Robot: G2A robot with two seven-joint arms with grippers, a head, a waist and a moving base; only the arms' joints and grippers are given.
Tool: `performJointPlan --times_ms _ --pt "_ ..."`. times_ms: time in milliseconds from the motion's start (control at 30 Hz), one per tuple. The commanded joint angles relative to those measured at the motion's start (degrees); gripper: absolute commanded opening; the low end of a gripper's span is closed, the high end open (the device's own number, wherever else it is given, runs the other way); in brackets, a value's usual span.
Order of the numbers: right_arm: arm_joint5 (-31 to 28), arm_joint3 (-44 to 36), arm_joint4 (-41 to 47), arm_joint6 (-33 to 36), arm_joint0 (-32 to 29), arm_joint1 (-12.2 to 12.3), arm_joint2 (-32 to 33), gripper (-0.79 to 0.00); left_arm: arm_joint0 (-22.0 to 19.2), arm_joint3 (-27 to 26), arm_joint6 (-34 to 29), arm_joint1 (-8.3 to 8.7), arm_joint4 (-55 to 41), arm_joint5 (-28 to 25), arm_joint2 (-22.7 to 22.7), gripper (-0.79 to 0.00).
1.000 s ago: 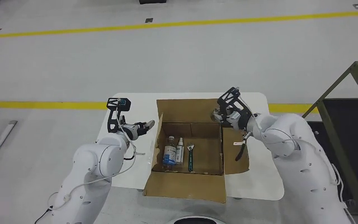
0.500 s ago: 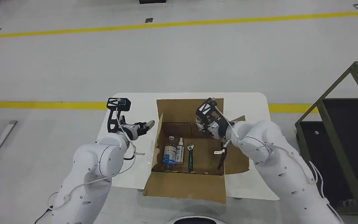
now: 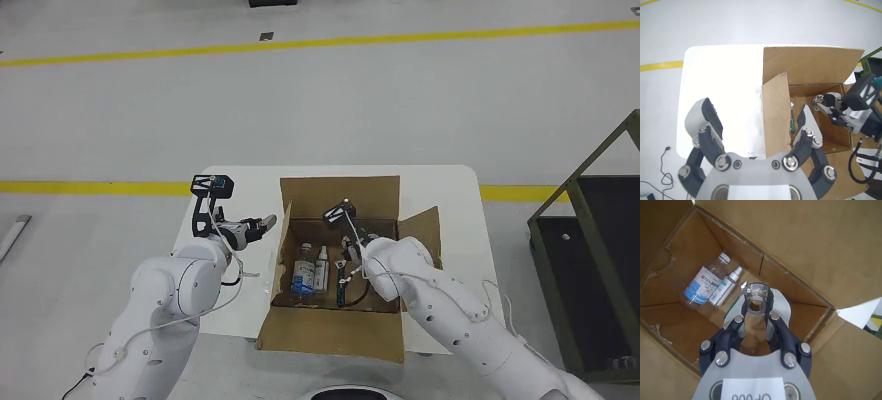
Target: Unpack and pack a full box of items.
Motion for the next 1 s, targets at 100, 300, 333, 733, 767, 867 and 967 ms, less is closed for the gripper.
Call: performJointPlan --times_ms 100,300,333,733,767,867,967 --pt "2.0 4.5 -1.5 0.7 0.8 -1.6 -2.9 -0.785 0.0 0.0 0.0 0.0 0.0 0.0 0.0 0.0" --pt "1.3 10.2 -0.3 1.5 2.0 -3.8 -5.6 -0.785 0.0 0.0 0.0 0.0 0.0 0.0 0.0 0.0" --pt "1.1 11.3 -0.7 1.6 2.3 -4.2 -6.2 -0.785 0.0 0.0 0.0 0.0 0.0 0.0 0.0 0.0" --pt "-1.2 24.6 1.1 0.3 5.8 -9.1 -10.5 -0.785 0.0 0.0 0.0 0.0 0.0 0.0 0.0 0.0" --pt "-1.6 25.4 0.4 0.2 6.1 -9.5 -11.0 -0.757 0.0 0.0 0.0 0.0 0.0 0.0 0.0 0.0" --pt "-1.9 27.1 1.0 -0.3 6.6 -10.4 -11.1 -0.539 0.0 0.0 0.0 0.0 0.0 0.0 0.0 0.0" --pt "-2.6 28.2 1.3 -0.4 7.0 -11.1 -11.1 -0.428 0.0 0.0 0.0 0.0 0.0 0.0 0.0 0.0"
